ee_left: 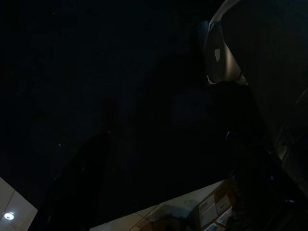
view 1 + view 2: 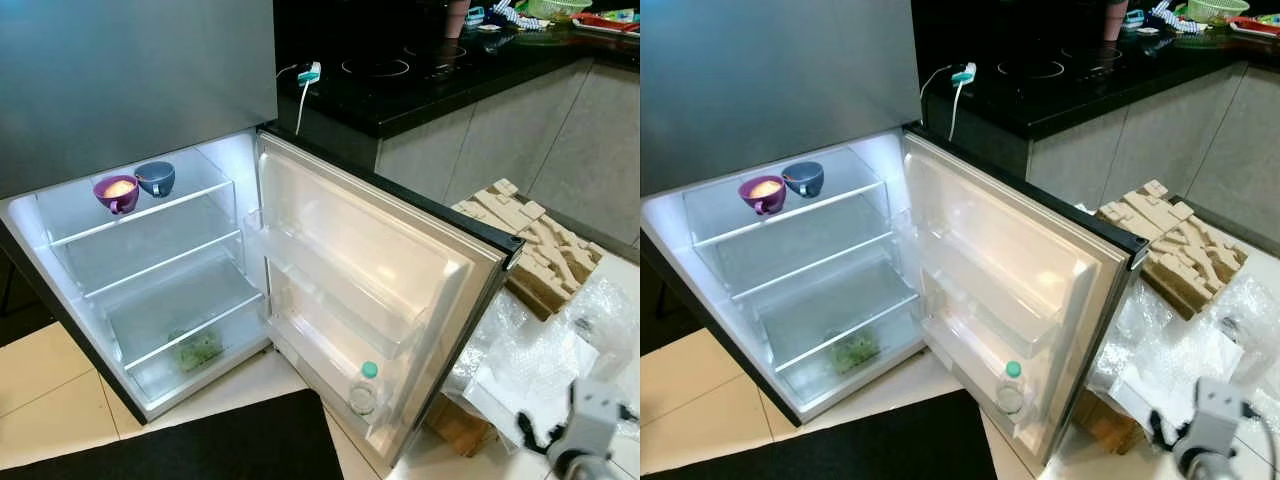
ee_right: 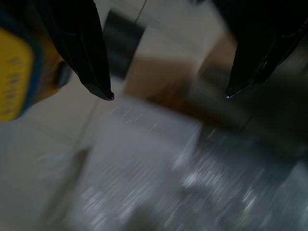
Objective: Restocking fridge
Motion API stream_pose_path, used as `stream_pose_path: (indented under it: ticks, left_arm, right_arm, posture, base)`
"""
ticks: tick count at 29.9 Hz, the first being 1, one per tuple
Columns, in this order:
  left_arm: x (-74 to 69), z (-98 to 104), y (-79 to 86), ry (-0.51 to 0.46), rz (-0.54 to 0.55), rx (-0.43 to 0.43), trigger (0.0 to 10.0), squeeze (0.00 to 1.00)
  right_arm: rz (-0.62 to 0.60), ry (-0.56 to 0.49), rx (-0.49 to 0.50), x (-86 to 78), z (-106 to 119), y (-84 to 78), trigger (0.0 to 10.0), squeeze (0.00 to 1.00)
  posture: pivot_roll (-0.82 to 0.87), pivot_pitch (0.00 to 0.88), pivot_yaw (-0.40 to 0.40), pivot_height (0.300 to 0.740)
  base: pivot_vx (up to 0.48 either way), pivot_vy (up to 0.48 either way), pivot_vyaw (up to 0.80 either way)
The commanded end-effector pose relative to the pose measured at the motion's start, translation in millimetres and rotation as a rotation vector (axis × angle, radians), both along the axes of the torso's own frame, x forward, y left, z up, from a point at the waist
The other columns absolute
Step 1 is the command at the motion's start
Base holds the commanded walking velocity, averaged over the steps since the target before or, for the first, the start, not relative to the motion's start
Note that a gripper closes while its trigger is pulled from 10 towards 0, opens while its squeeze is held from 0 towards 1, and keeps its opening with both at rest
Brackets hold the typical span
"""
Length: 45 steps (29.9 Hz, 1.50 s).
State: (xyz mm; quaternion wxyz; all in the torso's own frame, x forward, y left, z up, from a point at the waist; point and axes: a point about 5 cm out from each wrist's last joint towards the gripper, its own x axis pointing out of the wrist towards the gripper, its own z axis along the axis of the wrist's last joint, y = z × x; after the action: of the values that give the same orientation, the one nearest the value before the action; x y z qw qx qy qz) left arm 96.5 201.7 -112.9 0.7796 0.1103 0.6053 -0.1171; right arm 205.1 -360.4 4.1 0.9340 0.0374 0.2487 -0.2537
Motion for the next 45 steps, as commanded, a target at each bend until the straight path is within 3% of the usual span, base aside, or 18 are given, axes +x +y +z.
stream_pose_path:
  ticks: [1, 6, 9, 15, 33, 45]
  left_arm:
    - [3.7, -1.3, -20.3, -0.009, -0.036, -0.068, 10.0, 0.0]
    - [4.1, -1.1, -19.9, -0.009, -0.038, -0.069, 10.0, 0.0]
    - [4.4, -1.0, -19.6, -0.008, -0.041, -0.068, 10.0, 0.0]
    - [4.1, -1.1, -20.3, -0.006, -0.041, -0.073, 10.0, 0.0]
    - [3.2, -1.4, -21.3, -0.003, -0.045, -0.074, 10.0, 0.0]
    - [2.2, -1.7, -21.5, 0.001, -0.045, -0.075, 10.0, 0.0]
  right_arm:
    - [-0.069, -0.091, -0.014, 9.2, 14.7, -8.6, 10.0, 0.0]
    - [-0.045, -0.196, 0.044, 24.3, 26.6, -6.7, 10.0, 0.0]
    - [0.097, -0.299, 0.116, 47.7, 35.8, 12.7, 10.0, 0.0]
    - [0.263, -0.388, 0.217, 67.0, 41.8, 37.1, 10.0, 0.0]
    - [0.683, -0.363, 0.45, 64.9, 29.5, 78.0, 10.0, 0.0]
    - [1.003, -0.286, 0.608, 57.1, 18.4, 118.4, 10.0, 0.0]
  posture:
    - [0.08, 0.0, -0.021, 0.74]
    - [0.08, 0.0, -0.018, 0.74]
    - [0.08, 0.0, -0.017, 0.74]
    - [0.08, 0.0, -0.015, 0.74]
    - [0.08, 0.0, -0.017, 0.74]
    - [0.08, 0.0, -0.016, 0.74]
  base:
    - [0.0, 0.0, 0.0]
    - [0.0, 0.0, 0.0]
    - [0.0, 0.0, 0.0]
    - [0.0, 0.0, 0.0]
    - [0.0, 0.0, 0.0]
    - [0.0, 0.0, 0.0]
